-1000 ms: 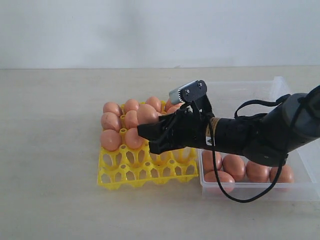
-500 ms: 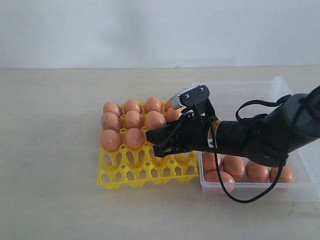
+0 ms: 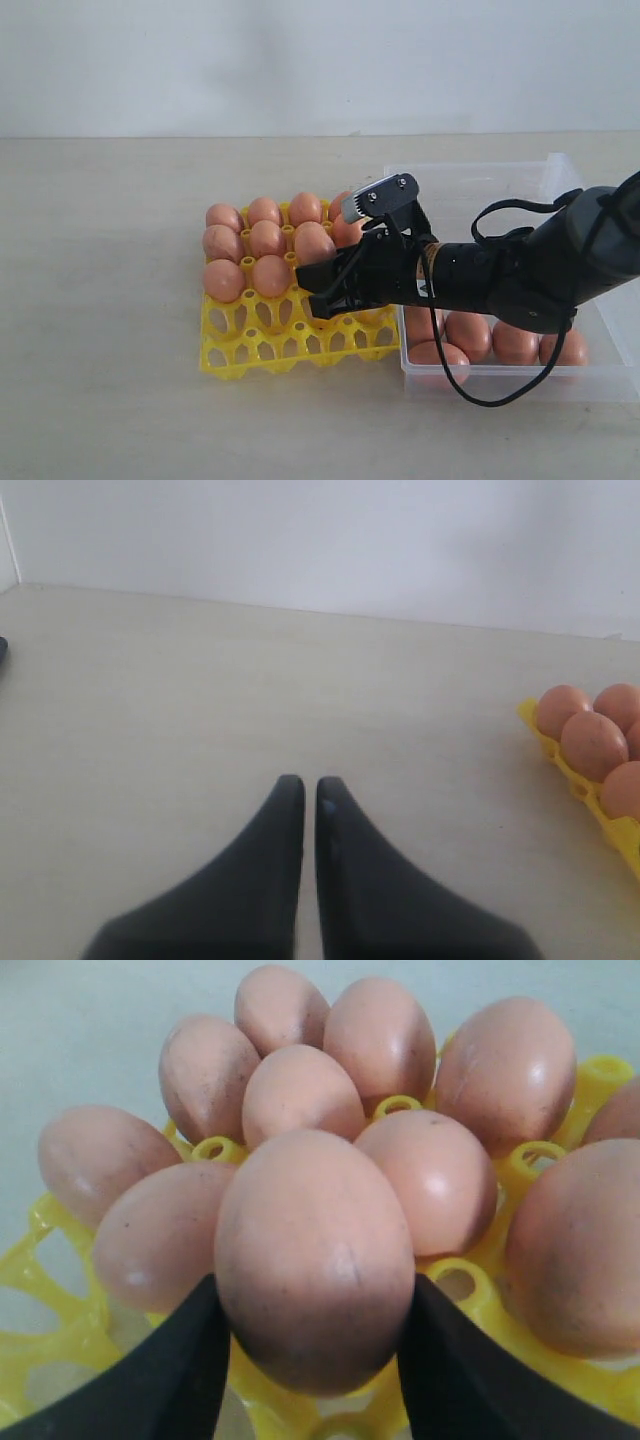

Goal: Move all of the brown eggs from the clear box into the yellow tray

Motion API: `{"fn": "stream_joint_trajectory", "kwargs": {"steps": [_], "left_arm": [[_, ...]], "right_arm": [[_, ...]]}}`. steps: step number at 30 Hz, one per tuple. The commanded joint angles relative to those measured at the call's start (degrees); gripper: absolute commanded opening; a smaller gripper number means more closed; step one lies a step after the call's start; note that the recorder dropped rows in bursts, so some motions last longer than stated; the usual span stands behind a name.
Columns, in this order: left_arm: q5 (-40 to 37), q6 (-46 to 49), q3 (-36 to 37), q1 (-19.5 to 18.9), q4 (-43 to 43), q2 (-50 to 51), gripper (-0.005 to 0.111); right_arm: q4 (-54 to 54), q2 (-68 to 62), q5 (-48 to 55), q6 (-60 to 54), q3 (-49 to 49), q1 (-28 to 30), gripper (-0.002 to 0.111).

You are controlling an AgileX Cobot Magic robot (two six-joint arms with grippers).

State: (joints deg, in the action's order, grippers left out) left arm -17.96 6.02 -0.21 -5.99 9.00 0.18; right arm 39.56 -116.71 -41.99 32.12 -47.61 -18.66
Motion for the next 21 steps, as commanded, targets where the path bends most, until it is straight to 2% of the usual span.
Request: {"fn": "stream_joint_trajectory", "kwargs": {"steps": [1,8,19,20,21], "left_arm": [[-0.01,0.23,0.21,-0.05,0.03,-0.18,0.004],[-0.01,0.23,0.21,-0.05,0.03,-0.18,0.004],[-0.01,0.23,0.21,-0.05,0.03,-0.18,0.004],[-0.01,0.23,0.21,-0.05,0.03,-0.18,0.004],[-0.01,0.23,0.21,-0.05,0.03,-0.18,0.004]], "right_arm": [[0.08,-0.02,1.24,-2.38,0.07,0.43,0.003],[0.08,-0.02,1.15,-2.42,0.07,0.43,0.023],[2.01,-0.02,1.51,-2.42,0.07,0.43,0.025],[2.24,-0.02,1.51,-2.42,0.07,0.43,0.027],[2.57,-0.02,1.51,-2.53,0.07,0.43,0.034]]}}
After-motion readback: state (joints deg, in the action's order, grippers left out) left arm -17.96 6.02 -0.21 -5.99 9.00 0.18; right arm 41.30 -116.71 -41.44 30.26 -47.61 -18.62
